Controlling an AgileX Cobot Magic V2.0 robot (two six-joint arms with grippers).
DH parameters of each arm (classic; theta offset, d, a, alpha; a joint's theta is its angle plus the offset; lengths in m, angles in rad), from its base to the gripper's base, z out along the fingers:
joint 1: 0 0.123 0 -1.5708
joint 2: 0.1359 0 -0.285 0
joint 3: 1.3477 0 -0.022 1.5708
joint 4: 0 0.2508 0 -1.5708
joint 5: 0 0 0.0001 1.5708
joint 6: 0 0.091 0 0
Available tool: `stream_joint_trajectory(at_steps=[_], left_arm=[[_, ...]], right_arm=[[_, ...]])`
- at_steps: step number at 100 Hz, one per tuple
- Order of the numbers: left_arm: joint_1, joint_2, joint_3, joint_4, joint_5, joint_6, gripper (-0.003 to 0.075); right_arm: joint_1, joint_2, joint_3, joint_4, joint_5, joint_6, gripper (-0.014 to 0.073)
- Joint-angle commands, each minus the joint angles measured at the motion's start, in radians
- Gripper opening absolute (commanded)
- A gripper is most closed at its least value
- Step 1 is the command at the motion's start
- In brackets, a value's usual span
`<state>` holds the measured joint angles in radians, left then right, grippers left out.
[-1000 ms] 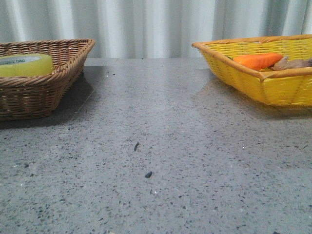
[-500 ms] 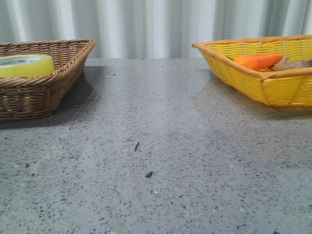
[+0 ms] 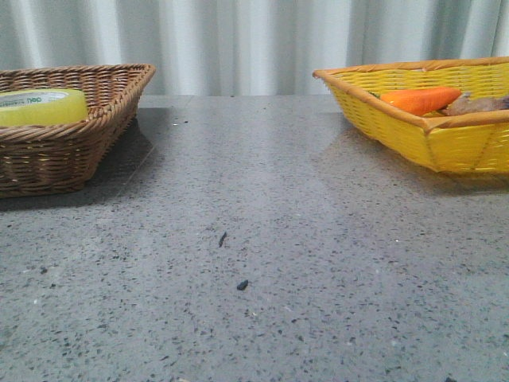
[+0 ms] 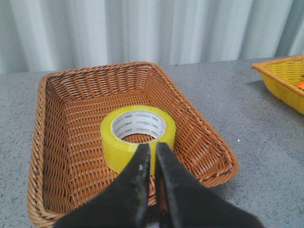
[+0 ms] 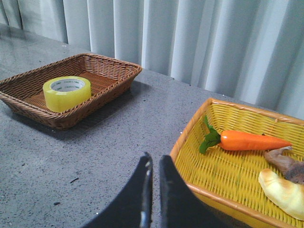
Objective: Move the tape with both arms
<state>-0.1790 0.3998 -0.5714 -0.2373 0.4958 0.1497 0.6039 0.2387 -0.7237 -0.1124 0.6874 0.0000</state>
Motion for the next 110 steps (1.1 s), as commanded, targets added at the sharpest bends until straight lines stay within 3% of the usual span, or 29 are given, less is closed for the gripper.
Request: stream_joint_trajectory(at_steps=[1, 24, 41, 63, 69, 110], left_arm=[[-0.007, 0.006, -0.02, -0.018, -0.071, 0.0, -0.002], [-0.007, 0.002, 0.005, -0.018, -0.097, 0.0, -0.002], [-0.007, -0.045, 0.12, -0.018, -0.175, 0.0, -0.002], [-0.007, -0.215, 0.43, 0.021, -0.503, 0.0, -0.002], [-0.007, -0.267, 0.509, 0.043, -0.535, 0.0, -0.002], [-0.004, -0.386, 0.584, 0.063, -0.302, -0.008, -0.002]], right_arm=[[0.0, 0.011, -0.021, -0.02, -0.071, 0.0, -0.0042], [0.0, 0.011, -0.021, -0.02, -0.071, 0.0, -0.0042], [0.0, 0.011, -0.021, -0.02, -0.071, 0.0, -0.0042], [0.0, 0.011, -0.021, -0.02, -0.071, 0.0, -0.0042], [0.0, 0.011, -0.021, -0.02, -0.071, 0.0, -0.0042], [0.0, 0.011, -0.021, -0.02, -0.071, 0.0, -0.0042]])
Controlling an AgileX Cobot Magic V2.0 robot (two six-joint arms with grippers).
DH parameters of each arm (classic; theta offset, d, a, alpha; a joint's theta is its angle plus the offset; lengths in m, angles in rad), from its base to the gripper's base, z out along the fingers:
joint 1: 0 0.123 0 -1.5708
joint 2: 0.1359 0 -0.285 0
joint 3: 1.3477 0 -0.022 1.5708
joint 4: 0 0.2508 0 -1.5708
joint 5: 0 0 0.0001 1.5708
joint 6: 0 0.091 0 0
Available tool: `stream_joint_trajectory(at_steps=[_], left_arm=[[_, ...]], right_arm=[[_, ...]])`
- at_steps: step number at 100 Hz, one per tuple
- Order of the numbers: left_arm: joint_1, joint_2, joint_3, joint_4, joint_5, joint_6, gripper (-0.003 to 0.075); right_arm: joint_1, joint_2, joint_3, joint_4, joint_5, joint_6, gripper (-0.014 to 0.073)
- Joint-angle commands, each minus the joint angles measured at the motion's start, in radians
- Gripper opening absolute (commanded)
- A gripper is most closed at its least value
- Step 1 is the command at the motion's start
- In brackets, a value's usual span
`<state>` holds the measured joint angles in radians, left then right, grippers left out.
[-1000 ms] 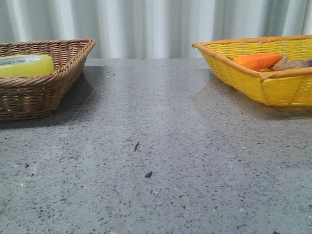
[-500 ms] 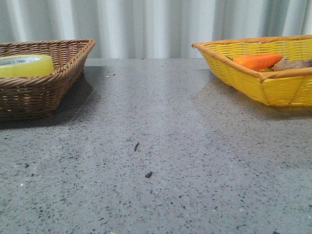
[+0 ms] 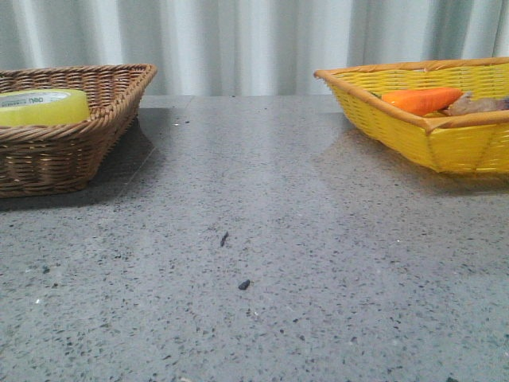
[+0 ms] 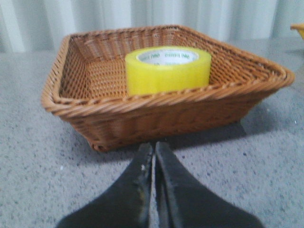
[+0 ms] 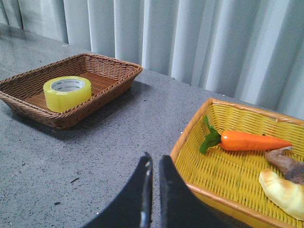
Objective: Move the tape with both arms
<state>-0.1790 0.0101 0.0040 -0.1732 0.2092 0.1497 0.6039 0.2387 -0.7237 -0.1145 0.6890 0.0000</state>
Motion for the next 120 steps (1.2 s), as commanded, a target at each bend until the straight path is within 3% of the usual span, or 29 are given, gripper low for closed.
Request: stream_joint_trajectory(at_steps=[1, 11, 120], left_arm=[[-0.004, 0.002, 0.008, -0.001, -0.005, -0.008, -0.002], [-0.004, -0.01, 0.008, -0.01, 0.044, -0.008, -0.002], [-0.004, -0.043, 0.008, -0.012, 0.043, -0.008, -0.002]], right_arm=[[0.0, 0.011, -0.021, -0.018, -0.073, 0.0, -0.0042], [0.0, 0.011, -0.021, -0.018, -0.073, 0.0, -0.0042], [0.0, 0.011, -0.021, -0.018, -0.073, 0.0, -0.0042]])
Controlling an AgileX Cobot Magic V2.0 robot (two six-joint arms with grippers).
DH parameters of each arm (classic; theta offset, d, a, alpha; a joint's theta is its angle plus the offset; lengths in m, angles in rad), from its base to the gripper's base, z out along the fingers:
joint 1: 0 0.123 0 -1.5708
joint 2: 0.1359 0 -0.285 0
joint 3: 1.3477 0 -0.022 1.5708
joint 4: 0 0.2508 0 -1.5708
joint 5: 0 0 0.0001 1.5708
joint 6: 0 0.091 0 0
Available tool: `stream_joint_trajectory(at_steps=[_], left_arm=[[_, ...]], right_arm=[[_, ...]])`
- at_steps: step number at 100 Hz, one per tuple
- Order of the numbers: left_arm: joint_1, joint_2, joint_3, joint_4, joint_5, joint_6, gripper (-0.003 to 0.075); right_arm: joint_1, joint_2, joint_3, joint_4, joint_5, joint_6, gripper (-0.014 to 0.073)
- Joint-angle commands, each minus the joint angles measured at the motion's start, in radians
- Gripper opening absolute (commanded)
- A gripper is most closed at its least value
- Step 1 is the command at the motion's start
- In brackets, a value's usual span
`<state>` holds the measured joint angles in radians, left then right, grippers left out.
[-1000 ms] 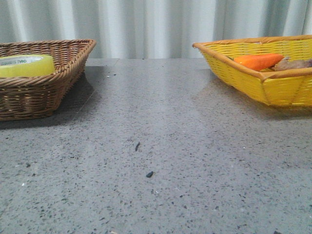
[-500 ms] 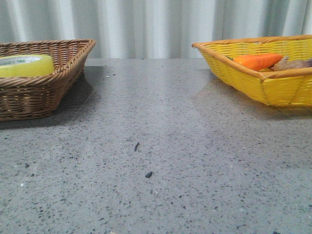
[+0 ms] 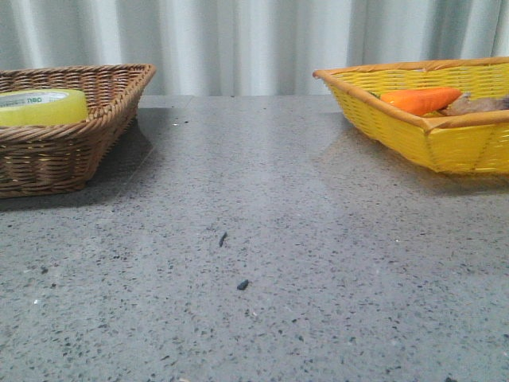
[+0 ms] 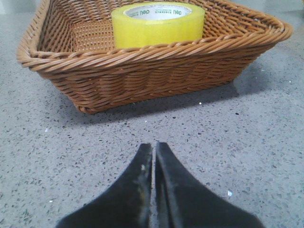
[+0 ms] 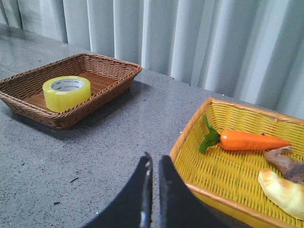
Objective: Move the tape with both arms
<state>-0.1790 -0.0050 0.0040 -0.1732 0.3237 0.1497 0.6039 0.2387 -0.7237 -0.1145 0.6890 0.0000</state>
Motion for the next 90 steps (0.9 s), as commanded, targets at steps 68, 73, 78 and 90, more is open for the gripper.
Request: stream_joint_trajectory(at_steps=[68, 73, 78, 90], left_arm=[[-0.004, -0.028, 0.008, -0.012, -0.071, -0.008, -0.002], [-0.004, -0.028, 0.008, -0.012, -0.071, -0.008, -0.002], [-0.004, -0.028, 0.008, -0.012, -0.071, -0.008, -0.002], [-0.004, -0.028, 0.008, -0.012, -0.071, -0.008, -0.002]], right_arm=[[-0.444, -0.04, 0.588, -0.028, -0.745, 0.0, -0.0042], [-0.445, -0.082, 0.624, -0.028, -0.708, 0.0, -0.0042], [-0.445, -0.111, 0.656, -0.028, -0.689, 0.0, -0.0042], [-0.446, -0.174, 0.719, -0.028, -0.657, 0.0, -0.0042]])
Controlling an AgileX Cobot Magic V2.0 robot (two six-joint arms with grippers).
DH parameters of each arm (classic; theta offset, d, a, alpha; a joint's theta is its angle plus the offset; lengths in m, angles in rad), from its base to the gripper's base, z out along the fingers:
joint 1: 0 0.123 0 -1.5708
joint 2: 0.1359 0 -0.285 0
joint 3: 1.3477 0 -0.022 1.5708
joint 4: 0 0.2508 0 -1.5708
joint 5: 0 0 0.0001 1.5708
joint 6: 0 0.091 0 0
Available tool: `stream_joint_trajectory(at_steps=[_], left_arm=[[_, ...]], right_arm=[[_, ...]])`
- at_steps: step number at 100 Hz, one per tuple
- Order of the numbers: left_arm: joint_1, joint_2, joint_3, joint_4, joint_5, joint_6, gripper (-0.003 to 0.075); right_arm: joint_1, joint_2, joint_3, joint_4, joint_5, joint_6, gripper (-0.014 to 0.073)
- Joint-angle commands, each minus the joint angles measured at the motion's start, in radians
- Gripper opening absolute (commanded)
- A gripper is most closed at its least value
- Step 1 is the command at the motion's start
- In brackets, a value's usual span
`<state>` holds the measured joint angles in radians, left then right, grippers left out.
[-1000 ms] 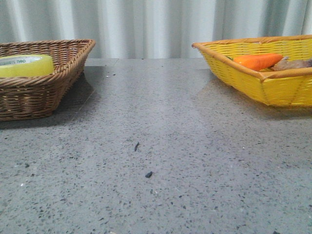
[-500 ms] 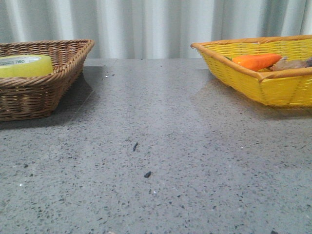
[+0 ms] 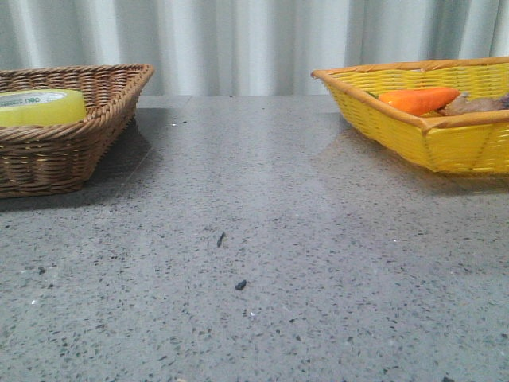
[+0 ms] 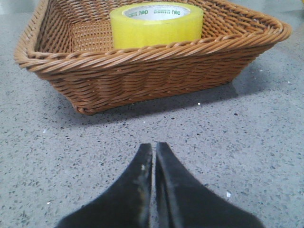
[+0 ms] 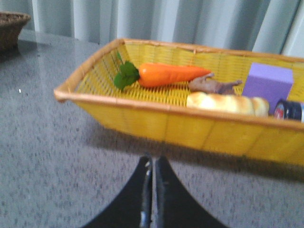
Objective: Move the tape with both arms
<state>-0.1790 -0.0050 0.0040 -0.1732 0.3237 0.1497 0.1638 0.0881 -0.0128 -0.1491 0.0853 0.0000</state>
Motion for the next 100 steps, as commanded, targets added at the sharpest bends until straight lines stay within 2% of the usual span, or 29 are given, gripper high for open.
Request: stream_joint_trajectory(at_steps=[1, 9, 15, 55, 100], left_arm=[[-0.004, -0.028, 0.008, -0.012, -0.071, -0.008, -0.002], [-0.004, -0.028, 0.008, -0.012, -0.071, -0.008, -0.002], [-0.004, -0.028, 0.008, -0.012, -0.071, -0.008, -0.002], [-0.004, -0.028, 0.008, -0.012, -0.071, -0.008, -0.002], [-0.004, -0.028, 0.008, -0.012, -0.071, -0.008, -0.002]], right_arm=[[-0.006, -0.028, 0.011, 0.006, -0.052, 0.0, -0.0042], [-0.018, -0.046, 0.048, 0.006, -0.046, 0.0, -0.0042], [-0.027, -0.053, 0.045, 0.006, 0.021, 0.0, -0.0042], [-0.072, -0.108, 0.045, 0.007, 0.23, 0.0, -0.0042], [-0.072, -0.118, 0.045, 0.007, 0.227, 0.0, -0.0042]])
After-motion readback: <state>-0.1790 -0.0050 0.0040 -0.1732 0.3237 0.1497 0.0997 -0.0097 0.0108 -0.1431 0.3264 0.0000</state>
